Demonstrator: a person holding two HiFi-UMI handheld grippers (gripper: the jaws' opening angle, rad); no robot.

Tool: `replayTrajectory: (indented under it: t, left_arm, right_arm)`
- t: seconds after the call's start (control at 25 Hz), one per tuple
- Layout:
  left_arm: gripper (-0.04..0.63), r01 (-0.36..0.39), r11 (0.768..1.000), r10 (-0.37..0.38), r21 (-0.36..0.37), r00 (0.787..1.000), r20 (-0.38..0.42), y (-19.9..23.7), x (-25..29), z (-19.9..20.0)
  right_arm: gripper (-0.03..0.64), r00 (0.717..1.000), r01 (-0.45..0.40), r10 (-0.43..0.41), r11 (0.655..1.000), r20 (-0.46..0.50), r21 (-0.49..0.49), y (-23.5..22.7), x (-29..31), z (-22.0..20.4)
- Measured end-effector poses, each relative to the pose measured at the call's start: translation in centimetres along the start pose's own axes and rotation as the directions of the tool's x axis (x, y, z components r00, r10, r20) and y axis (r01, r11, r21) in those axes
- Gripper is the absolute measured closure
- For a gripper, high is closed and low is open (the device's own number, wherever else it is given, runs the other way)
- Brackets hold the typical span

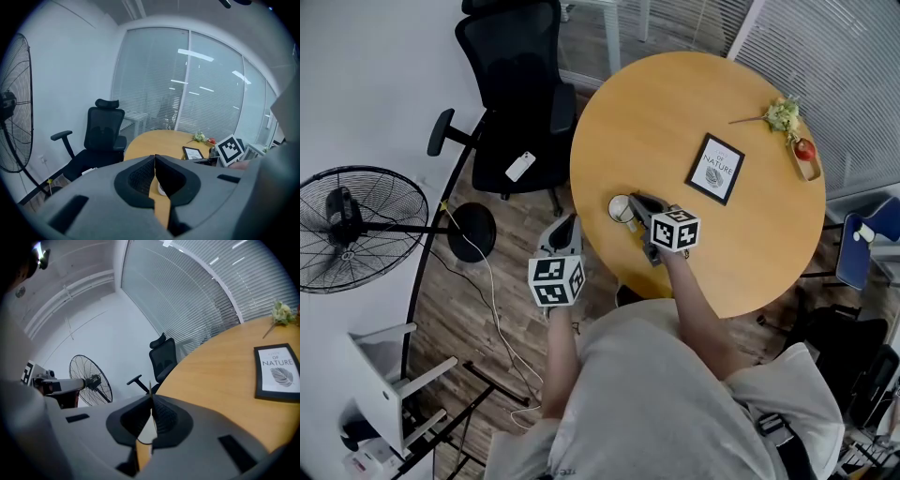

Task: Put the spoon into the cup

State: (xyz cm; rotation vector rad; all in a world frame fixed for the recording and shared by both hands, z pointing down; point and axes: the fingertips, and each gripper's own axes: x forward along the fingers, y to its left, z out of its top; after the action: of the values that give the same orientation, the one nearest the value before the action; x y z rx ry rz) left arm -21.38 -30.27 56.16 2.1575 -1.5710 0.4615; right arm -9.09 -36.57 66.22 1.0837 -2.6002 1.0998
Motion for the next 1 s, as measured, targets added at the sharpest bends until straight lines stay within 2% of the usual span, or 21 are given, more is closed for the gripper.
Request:
replayTrajectory:
  t: [0.24,1.0]
  left_arm:
    - [0.586,0.003,1.0,-0.003,-0.001,1.0,0.001,-0.1,-0.1,0.2]
    - [0.586,0.014,1.0,-0.014,-0.007,1.0,-0.001,-0.8,0.0,-0.5]
  right_arm:
    - [0.614,1.0,0.008,-0.008,1.0,-0.003,-0.006,-0.2,-0.2,0.0]
    - [0.612,0.999,0.048,-0.049,0.996,0.008,0.079,-2.2,-1.8,-0.7]
